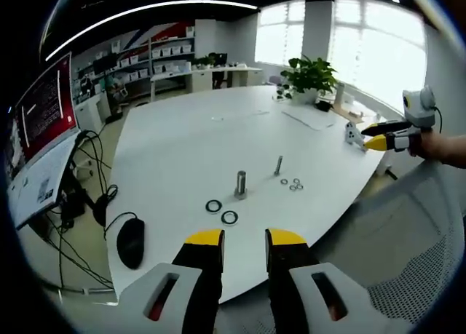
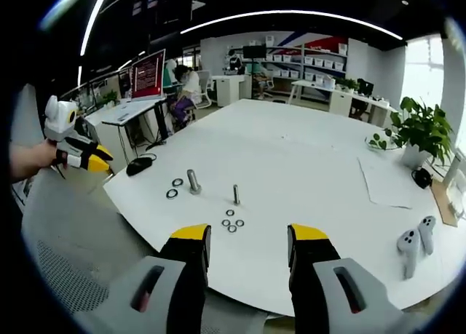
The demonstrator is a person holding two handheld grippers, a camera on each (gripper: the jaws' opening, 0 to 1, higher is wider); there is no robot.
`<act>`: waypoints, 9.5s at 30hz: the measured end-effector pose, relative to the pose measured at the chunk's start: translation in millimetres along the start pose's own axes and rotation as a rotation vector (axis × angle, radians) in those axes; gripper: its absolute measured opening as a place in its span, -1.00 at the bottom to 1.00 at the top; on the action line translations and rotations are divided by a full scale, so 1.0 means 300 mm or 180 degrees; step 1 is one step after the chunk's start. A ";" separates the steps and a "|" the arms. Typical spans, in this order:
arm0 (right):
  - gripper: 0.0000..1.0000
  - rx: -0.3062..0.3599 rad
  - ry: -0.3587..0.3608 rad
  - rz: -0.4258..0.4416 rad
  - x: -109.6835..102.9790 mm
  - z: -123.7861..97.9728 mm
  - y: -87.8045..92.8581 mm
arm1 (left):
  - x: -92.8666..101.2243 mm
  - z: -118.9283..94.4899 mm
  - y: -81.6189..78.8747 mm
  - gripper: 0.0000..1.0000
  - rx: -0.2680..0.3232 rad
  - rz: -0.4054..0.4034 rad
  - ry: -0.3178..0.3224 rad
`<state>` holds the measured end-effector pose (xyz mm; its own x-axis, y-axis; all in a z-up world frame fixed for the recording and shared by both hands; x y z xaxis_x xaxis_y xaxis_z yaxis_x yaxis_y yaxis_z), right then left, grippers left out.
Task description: Place the washer onto the threaded stud by aligning its center hole with the stud, sliding it down to the base, and recovering from edge contact or off-axis alignment until the washer reaches the visible bottom stop.
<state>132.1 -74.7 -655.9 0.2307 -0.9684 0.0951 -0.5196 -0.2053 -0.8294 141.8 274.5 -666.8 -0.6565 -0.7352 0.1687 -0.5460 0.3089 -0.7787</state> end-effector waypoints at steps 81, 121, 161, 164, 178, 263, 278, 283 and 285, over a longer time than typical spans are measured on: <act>-0.14 -0.0161 -0.0035 -0.0077 -0.012 0.009 0.020 | -0.011 0.004 0.024 -0.61 -0.0095 -0.0088 0.0040; -0.13 -0.0180 -0.0054 -0.0158 -0.013 0.016 0.021 | -0.023 0.003 0.031 -0.62 -0.0143 -0.0110 -0.0026; -0.14 -0.0031 -0.0369 0.0034 -0.045 0.004 0.003 | -0.067 -0.005 0.059 -0.60 -0.0272 -0.0401 -0.0290; -0.14 0.0005 -0.0402 0.0070 -0.047 0.002 0.001 | -0.064 -0.006 0.065 -0.60 -0.0334 -0.0353 -0.0333; -0.14 0.0083 -0.0662 0.0056 -0.088 -0.005 -0.010 | -0.097 -0.023 0.073 -0.60 -0.0375 -0.0402 -0.0576; -0.16 -0.0118 -0.0861 0.0072 -0.105 0.002 0.017 | -0.138 0.425 0.080 -0.50 -0.1490 -0.0322 0.0102; -0.16 -0.0117 -0.0823 0.0097 -0.096 0.004 0.020 | -0.170 0.506 0.082 -0.49 -0.1748 -0.0051 0.0058; -0.16 -0.0116 -0.0822 0.0090 -0.097 0.003 0.019 | -0.168 0.530 0.072 -0.49 -0.1750 -0.0086 0.0089; -0.16 -0.0113 -0.0819 0.0101 -0.095 0.003 0.019 | -0.155 0.529 0.064 -0.49 -0.1734 -0.0139 0.0088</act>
<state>123.4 -48.0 -663.8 0.4131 -0.9074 -0.0775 -0.5575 -0.1847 -0.8093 244.6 218.9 -785.5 -0.6367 -0.7405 0.2154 -0.7588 0.5517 -0.3462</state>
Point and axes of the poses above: the point that each gripper's makers call its tool centre point, and the gripper's own axes: z roughly forward along the fingers, x roughly to its right, y roughly out of its underside, the point moved 6 cm from there along -z, roughly backward along the fingers, and after that the axes turned 10 degrees about y, right-handed, at the moved point
